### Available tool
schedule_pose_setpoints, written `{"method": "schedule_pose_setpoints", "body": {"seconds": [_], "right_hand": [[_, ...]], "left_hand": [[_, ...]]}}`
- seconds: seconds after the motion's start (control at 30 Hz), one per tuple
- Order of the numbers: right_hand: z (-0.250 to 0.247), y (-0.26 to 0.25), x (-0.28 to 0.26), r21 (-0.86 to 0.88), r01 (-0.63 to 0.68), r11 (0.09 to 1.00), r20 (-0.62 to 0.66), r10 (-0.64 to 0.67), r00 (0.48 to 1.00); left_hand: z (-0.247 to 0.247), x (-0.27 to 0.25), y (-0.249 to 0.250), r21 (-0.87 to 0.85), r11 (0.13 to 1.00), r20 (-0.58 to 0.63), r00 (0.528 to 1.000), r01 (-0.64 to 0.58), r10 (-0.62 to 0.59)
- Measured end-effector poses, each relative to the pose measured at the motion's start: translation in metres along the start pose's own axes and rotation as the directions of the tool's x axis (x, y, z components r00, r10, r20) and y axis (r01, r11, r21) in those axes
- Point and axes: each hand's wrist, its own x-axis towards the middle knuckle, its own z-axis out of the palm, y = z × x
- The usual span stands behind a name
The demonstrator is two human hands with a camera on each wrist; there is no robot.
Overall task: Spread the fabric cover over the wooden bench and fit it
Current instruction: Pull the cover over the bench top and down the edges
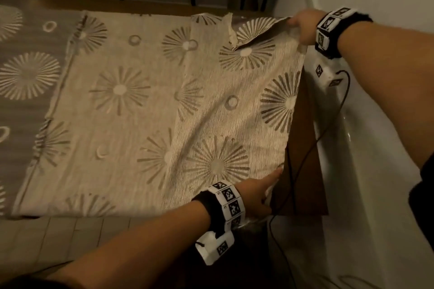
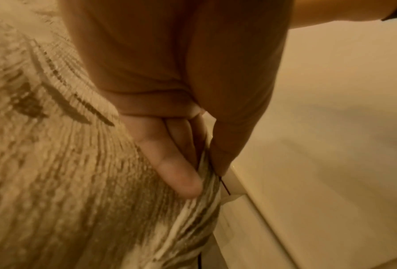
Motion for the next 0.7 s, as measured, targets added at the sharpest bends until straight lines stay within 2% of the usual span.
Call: {"method": "schedule_pose_setpoints", "body": {"seconds": [0.17,0.23,0.33,0.47,0.57,0.63,0.7], "right_hand": [[0.016,0.047,-0.009,0.002,0.018,1.000,-0.033,-0.018,0.999],[0.020,0.064,-0.011,-0.008,0.043,0.999,-0.039,-0.044,0.998],[0.023,0.090,-0.018,-0.051,0.053,0.997,-0.035,-0.055,0.998],[0.021,0.116,-0.029,-0.150,0.005,0.989,-0.033,-0.010,0.999],[0.026,0.131,-0.032,-0.172,-0.006,0.985,-0.037,0.000,0.999],[0.032,0.136,-0.031,-0.194,0.004,0.981,-0.042,-0.012,0.999],[0.040,0.138,-0.030,-0.204,0.021,0.979,-0.043,-0.030,0.999]], "left_hand": [[0.016,0.026,0.034,0.026,1.000,0.027,1.000,0.009,-0.010],[0.025,0.036,0.047,0.095,0.995,0.005,1.000,0.006,-0.007],[0.036,0.056,0.065,0.158,0.986,0.005,0.998,-0.059,0.059],[0.047,0.084,0.090,0.062,0.997,0.160,0.987,-0.045,0.034],[0.054,0.098,0.107,-0.007,1.000,0.306,0.952,-0.020,0.021],[0.057,0.104,0.112,-0.013,0.999,0.311,0.949,-0.048,0.049],[0.056,0.108,0.112,-0.010,0.999,0.263,0.963,-0.050,0.051]]}}
